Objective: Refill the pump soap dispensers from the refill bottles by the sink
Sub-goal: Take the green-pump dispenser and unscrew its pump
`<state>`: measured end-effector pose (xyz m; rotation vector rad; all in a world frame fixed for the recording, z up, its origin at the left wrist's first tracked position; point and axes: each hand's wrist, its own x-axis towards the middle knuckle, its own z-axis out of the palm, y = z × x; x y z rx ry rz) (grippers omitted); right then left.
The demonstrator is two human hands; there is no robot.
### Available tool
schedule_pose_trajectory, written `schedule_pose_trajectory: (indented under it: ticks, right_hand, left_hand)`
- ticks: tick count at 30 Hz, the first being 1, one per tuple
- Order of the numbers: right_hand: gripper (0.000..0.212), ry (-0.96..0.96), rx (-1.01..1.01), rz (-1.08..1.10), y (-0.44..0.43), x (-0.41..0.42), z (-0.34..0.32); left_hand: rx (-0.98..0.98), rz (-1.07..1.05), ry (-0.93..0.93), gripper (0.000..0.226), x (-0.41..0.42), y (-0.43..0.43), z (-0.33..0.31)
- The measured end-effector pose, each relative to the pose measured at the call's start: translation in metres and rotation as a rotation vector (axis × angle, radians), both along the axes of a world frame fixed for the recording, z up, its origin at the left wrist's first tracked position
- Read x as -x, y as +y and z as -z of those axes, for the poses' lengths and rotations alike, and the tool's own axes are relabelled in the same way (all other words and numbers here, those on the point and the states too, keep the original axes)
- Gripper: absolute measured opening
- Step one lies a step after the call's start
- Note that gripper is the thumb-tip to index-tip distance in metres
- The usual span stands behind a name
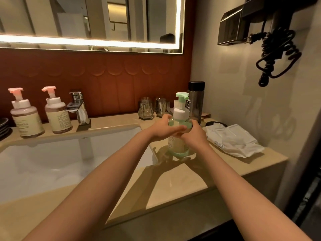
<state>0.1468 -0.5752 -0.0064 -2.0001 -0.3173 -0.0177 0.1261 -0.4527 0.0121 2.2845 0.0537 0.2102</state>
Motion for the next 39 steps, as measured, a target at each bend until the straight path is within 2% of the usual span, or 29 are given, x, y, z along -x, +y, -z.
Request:
schedule_pose_trajectory:
  ticks: [4,8,10,13,14,16,19,21,23,25,28,30,32,34,37,39]
  right_hand:
    - [0.07,-0.002,-0.012,0.013,0.001,0.001,0.001]
    - [0.071,-0.013,-0.015,0.042,0.004,0.003,0.002]
    - [0.073,-0.03,-0.006,0.066,0.005,0.005,0.003]
    - [0.076,-0.021,0.013,0.071,0.007,0.006,0.004]
    - [0.076,-0.015,0.015,0.068,0.007,0.006,0.004]
    - [0.072,0.002,0.006,0.065,0.007,0.006,0.004]
    - [0.068,0.016,-0.016,0.077,0.006,0.005,0.003]
    - [0.07,-0.004,-0.02,0.083,0.006,0.005,0.003]
    - [0.073,-0.018,-0.018,0.09,0.005,0.004,0.003]
    - [0.074,-0.017,-0.017,0.093,0.005,0.003,0.002]
    - [0.073,-0.017,-0.019,0.092,0.006,0.003,0.003]
    - [0.073,-0.017,-0.017,0.091,0.005,0.003,0.003]
    - [0.075,-0.011,-0.024,0.093,0.005,0.002,0.002]
    - [0.076,-0.004,-0.025,0.095,0.004,0.001,0.002]
    - [0.074,-0.014,-0.006,0.091,0.004,0.0,0.002]
    - [0.073,-0.022,0.007,0.089,0.004,0.001,0.001]
  left_hand:
    - [0.056,0.08,-0.167,0.05,-0.006,-0.004,-0.015]
    - [-0.103,0.025,-0.213,0.032,-0.017,-0.003,-0.023]
    - [-0.197,-0.098,-0.253,0.036,-0.018,-0.005,-0.024]
    - [-0.337,-0.378,-0.259,0.062,-0.022,-0.013,-0.022]
    - [-0.319,-0.396,-0.236,0.072,-0.026,-0.015,-0.021]
    - [-0.189,-0.26,-0.187,0.085,-0.026,-0.017,-0.023]
    - [0.07,-0.014,-0.133,0.07,-0.019,-0.017,-0.025]
    - [0.062,-0.091,-0.225,0.063,-0.013,-0.011,-0.027]
    - [0.102,-0.266,-0.373,0.051,-0.012,0.002,-0.027]
    - [0.164,-0.297,-0.412,0.042,-0.012,0.01,-0.026]
    - [0.124,-0.078,-0.249,0.058,-0.014,0.003,-0.024]
    - [0.105,-0.063,-0.257,0.064,-0.014,-0.003,-0.023]
    - [0.105,-0.209,-0.369,0.048,-0.013,0.0,-0.024]
    - [0.077,-0.293,-0.394,0.035,-0.014,0.005,-0.025]
    - [0.048,-0.137,-0.273,0.049,-0.015,0.0,-0.023]
    - [0.025,-0.063,-0.237,0.044,-0.017,-0.006,-0.019]
